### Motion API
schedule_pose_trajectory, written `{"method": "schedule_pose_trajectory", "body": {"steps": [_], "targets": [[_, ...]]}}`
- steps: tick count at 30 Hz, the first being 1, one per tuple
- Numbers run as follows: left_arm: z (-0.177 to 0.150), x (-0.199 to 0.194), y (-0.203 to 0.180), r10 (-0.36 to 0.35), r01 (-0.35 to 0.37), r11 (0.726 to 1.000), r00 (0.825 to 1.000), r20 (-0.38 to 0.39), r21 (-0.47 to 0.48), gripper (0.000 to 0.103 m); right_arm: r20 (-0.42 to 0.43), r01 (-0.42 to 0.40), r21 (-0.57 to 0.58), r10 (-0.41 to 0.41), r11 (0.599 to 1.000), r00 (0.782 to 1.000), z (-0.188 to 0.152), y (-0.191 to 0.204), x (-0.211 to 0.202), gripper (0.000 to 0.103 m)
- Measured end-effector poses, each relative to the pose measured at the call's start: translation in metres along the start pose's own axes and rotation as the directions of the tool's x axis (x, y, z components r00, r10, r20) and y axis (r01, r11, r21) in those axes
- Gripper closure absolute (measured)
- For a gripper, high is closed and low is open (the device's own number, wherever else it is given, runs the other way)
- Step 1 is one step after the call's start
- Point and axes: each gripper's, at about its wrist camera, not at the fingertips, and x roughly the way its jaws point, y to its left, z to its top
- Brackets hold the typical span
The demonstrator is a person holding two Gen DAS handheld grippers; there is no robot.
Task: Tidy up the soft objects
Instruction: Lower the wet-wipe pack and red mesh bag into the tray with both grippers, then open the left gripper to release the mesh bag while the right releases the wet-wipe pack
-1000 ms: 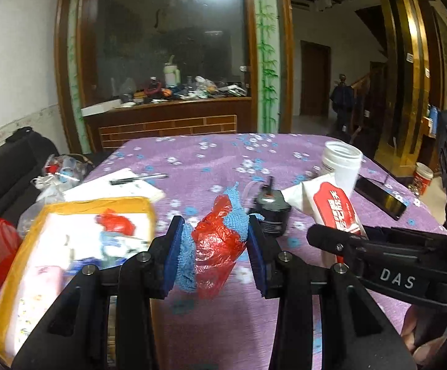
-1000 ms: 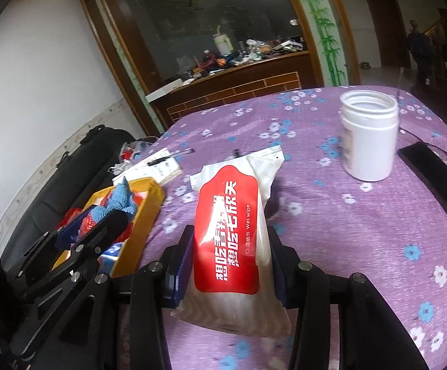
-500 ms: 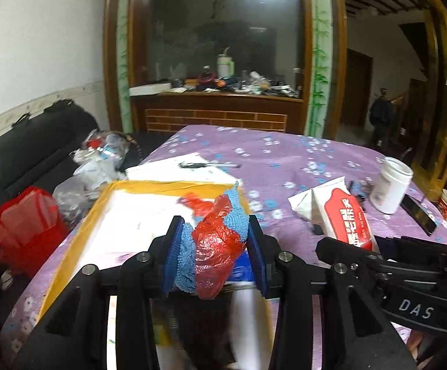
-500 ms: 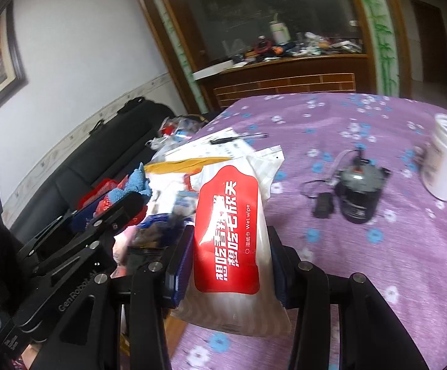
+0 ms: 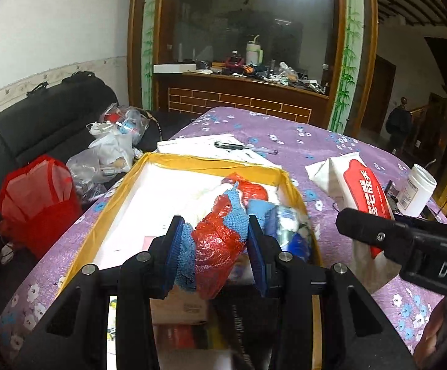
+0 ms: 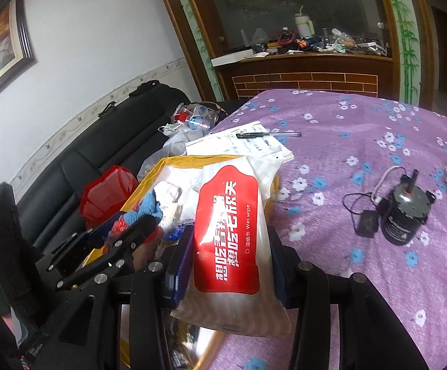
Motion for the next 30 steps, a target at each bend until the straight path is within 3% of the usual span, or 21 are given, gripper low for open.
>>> {"method": "schedule_pose_trajectory", "body": {"steps": [9, 15, 30], "targets": [[-0.009, 0.009, 0.016, 0.037, -0.037, 0.999, 0.999, -0.036, -0.006, 0.065, -0.048, -0.022, -0.020, 0.021, 1.000, 0.999, 0.004, 0.018, 0.031, 0.058], [-0.012, 0.002, 0.019, 0.086, -0.085, 0.996, 0.996, -0.009, 0.026, 0.065, -0.066, -0.015, -0.040, 0.012, 0.999, 0.998, 0.006, 0.029, 0.046, 0.058], [-0.018, 0.004, 0.024, 0.092, -0.091, 0.995, 0.996, -0.009, 0.037, 0.065, -0.098, 0.016, -0.098, -0.026, 0.995, 0.995, 0.006, 0.046, 0.072, 0.058]]}}
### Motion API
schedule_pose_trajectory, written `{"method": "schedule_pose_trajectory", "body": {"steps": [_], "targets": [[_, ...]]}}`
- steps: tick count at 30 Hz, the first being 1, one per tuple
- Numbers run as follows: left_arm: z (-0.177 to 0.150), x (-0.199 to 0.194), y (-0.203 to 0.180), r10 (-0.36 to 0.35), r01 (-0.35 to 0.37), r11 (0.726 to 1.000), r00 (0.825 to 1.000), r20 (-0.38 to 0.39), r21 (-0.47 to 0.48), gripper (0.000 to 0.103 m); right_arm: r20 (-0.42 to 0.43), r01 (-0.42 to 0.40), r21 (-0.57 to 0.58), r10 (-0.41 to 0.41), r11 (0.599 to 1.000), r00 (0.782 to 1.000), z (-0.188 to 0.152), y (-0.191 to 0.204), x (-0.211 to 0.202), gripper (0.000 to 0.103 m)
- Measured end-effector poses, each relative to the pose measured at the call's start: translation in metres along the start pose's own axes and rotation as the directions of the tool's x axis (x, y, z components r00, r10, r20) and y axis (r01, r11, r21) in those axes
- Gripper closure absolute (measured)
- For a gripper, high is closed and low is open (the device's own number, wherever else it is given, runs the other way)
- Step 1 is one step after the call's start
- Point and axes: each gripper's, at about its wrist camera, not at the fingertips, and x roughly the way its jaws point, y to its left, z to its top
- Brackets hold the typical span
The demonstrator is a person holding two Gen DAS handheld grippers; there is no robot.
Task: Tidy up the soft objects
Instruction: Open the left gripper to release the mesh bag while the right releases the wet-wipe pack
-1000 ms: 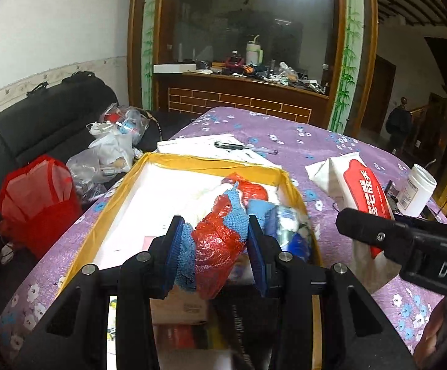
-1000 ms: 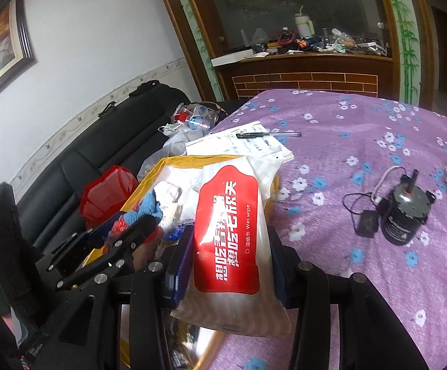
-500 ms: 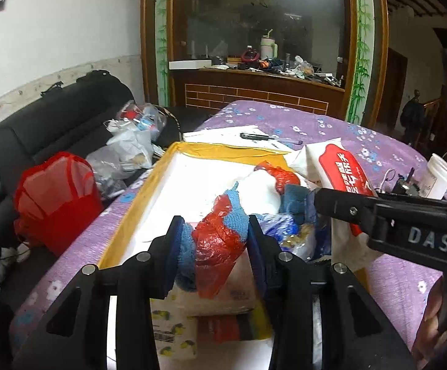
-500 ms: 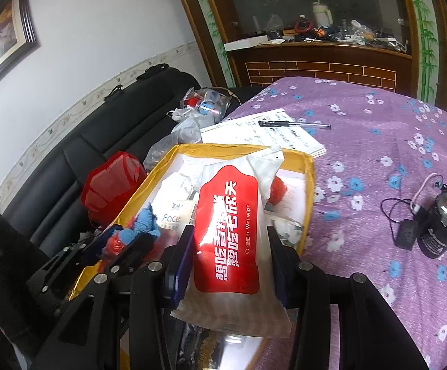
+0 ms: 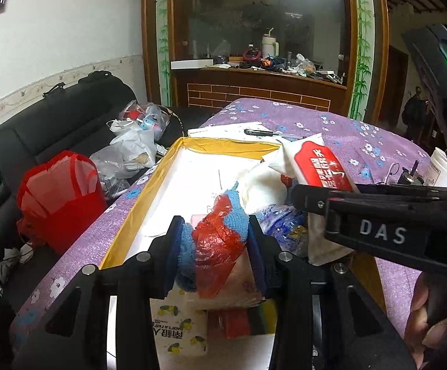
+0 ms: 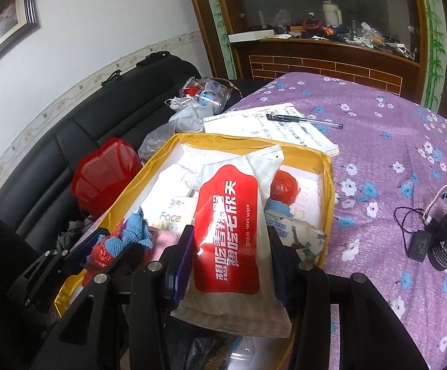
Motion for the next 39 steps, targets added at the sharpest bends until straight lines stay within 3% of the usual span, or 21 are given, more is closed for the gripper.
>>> {"method": "schedule_pose_trajectory", "body": {"steps": [26, 32, 36, 39], "targets": [[-0.001, -0.003, 0.000, 0.008, -0.008, 1.000, 1.000, 0.011, 0.010, 0.063, -0.010, 0.012, -0.027, -0.012, 1.000, 1.000, 0.001, 0.010, 0.008, 0.054], [-0.003, -0.004, 0.001, -0.005, 0.005, 1.000, 1.000, 0.001, -0.008, 0.049, -0.003, -0.003, -0.023, 0.003, 1.000, 1.000, -0.001, 0.013, 0.004, 0.045], [-0.002, -0.009, 0.003, -0.003, 0.003, 1.000, 1.000, 0.007, -0.021, 0.034, 0.029, -0.015, -0.016, 0.015, 1.000, 0.999, 0.000, 0.014, -0.008, 0.039], [0.000, -0.014, 0.004, 0.000, 0.001, 1.000, 1.000, 0.025, -0.031, 0.029, 0.064, -0.025, -0.008, 0.026, 1.000, 0.998, 0.001, 0.013, -0.023, 0.037]]}}
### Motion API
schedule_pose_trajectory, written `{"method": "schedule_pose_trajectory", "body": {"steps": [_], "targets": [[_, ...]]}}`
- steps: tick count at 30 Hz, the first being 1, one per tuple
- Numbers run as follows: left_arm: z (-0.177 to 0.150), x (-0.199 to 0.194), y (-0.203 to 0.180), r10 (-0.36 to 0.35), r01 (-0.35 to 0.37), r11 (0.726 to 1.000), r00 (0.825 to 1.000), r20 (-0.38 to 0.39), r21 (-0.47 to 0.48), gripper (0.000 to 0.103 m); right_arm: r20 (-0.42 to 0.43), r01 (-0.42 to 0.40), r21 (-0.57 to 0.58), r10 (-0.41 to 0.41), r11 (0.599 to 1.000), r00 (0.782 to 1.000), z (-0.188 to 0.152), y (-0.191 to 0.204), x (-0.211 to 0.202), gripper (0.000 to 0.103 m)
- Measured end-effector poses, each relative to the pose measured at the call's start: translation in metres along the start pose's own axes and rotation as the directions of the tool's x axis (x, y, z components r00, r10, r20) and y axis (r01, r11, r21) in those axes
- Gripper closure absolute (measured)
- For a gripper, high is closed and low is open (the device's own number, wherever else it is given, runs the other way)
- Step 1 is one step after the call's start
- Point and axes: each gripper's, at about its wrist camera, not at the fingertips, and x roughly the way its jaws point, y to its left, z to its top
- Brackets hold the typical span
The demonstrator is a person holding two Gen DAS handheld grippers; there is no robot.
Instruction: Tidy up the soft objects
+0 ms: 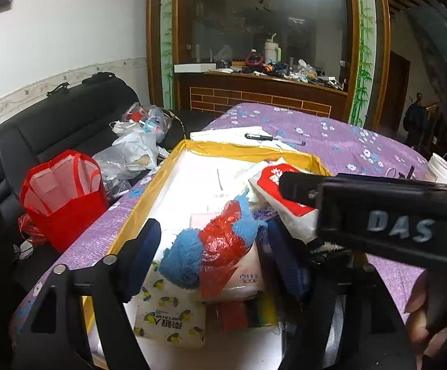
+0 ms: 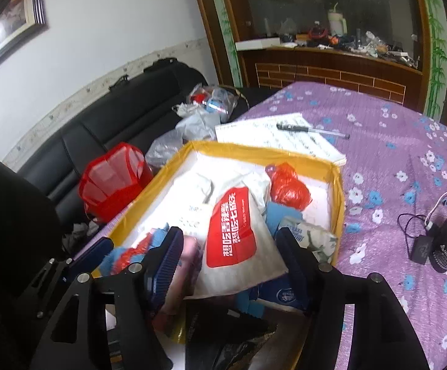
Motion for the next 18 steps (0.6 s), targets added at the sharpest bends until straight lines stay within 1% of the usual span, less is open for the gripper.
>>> {"method": "schedule_pose_trajectory", "body": {"steps": [5, 7, 9, 11, 16, 18], "targets": [[0.006, -0.010, -0.002, -0.012, 0.013, 1.000, 0.999, 0.031, -0.017, 0.028, 0.060, 0.002, 0.022, -0.003, 1.000, 0.998, 0.000, -0.007, -0.028, 0.032], [0.008, -0.015, -0.007, -0.014, 0.015, 1.000, 0.999, 0.044, -0.011, 0.025, 0.077, -0.005, 0.039, 0.002, 0.999, 0.997, -0.001, -0.012, -0.040, 0.031], [0.010, -0.019, -0.012, -0.013, 0.014, 1.000, 0.998, 0.054, -0.004, 0.022, 0.089, -0.007, 0.054, 0.002, 0.999, 0.996, -0.002, -0.018, -0.050, 0.030], [0.011, -0.022, -0.018, -0.014, 0.013, 1.000, 0.998, 0.065, 0.007, 0.022, 0.096, -0.007, 0.064, 0.001, 0.998, 0.995, -0.004, -0.024, -0.059, 0.028], [0.013, -0.027, -0.031, -0.015, 0.013, 0.999, 0.998, 0.066, 0.033, 0.022, 0.115, -0.010, 0.095, -0.001, 0.995, 0.993, -0.014, -0.041, -0.080, 0.027], [0.014, -0.030, -0.036, -0.029, 0.026, 0.999, 0.997, 0.069, 0.039, 0.022, 0.119, -0.013, 0.112, 0.000, 0.994, 0.993, -0.021, -0.049, -0.088, 0.027]]}}
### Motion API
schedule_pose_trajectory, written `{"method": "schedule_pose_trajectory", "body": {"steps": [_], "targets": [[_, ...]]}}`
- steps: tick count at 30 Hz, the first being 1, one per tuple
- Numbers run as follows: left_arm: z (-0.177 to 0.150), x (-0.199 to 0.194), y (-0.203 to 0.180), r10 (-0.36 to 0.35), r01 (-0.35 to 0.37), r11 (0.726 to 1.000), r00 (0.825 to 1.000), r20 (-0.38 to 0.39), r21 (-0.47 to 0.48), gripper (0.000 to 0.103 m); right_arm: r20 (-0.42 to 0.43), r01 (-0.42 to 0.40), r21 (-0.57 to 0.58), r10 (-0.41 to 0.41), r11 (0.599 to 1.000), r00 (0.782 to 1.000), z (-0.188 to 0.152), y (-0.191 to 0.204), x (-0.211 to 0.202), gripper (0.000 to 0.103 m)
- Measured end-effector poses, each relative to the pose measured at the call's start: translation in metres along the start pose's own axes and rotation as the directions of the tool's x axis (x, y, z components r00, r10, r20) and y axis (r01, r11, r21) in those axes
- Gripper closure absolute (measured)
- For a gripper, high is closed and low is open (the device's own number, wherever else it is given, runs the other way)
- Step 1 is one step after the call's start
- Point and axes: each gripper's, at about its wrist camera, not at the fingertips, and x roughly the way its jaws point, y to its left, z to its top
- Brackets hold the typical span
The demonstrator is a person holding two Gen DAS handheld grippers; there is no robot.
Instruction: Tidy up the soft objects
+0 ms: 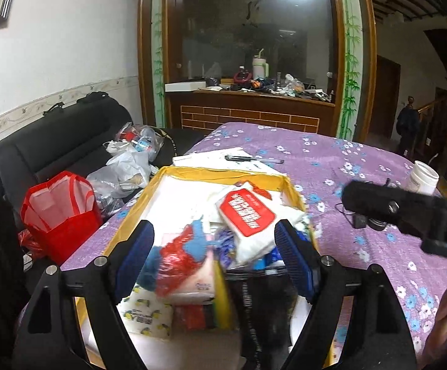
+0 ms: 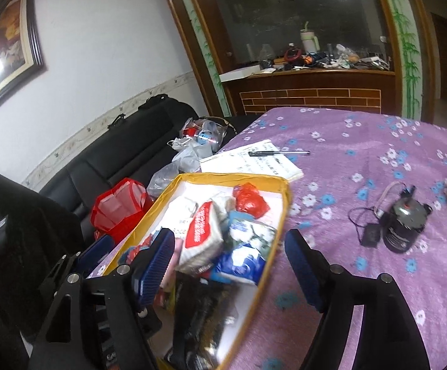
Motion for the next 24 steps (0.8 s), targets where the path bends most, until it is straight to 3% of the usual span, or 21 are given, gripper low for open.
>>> {"method": "schedule_pose_trajectory", "body": {"steps": [5, 10, 14, 17, 18, 21, 24], "targets": [[0.002, -0.013, -0.026, -0.089, 0.089, 0.996, 0.996, 0.019, 0.022, 0.021, 0.015, 0.046, 0.042, -0.046, 0.998, 0.999, -0.017, -0.033, -0.032, 0.026], [0.002, -0.027, -0.080, -0.219, 0.217, 0.971, 0.976, 0.012, 0.100, 0.019, 0.035, 0.167, 0.094, -0.171, 0.982, 0.985, -0.036, -0.077, -0.075, 0.020], [-0.009, -0.026, -0.129, -0.325, 0.331, 0.932, 0.943, -0.063, 0.144, 0.019, 0.040, 0.271, 0.146, -0.279, 0.952, 0.959, -0.058, -0.113, -0.110, 0.017], [-0.022, -0.013, -0.161, -0.402, 0.428, 0.894, 0.897, -0.182, 0.131, 0.019, 0.051, 0.355, 0.179, -0.369, 0.918, 0.928, -0.075, -0.139, -0.130, 0.012], [-0.027, -0.007, -0.172, -0.394, 0.426, 0.895, 0.894, -0.216, 0.132, 0.019, 0.049, 0.381, 0.183, -0.395, 0.906, 0.917, -0.081, -0.146, -0.133, 0.010], [-0.040, 0.000, -0.196, -0.332, 0.380, 0.907, 0.910, -0.248, 0.181, 0.019, 0.023, 0.454, 0.223, -0.470, 0.863, 0.882, -0.096, -0.171, -0.141, 0.008], [-0.051, 0.003, -0.207, -0.302, 0.358, 0.905, 0.921, -0.246, 0.228, 0.019, -0.006, 0.465, 0.263, -0.481, 0.845, 0.877, -0.104, -0.188, -0.138, 0.008]]}}
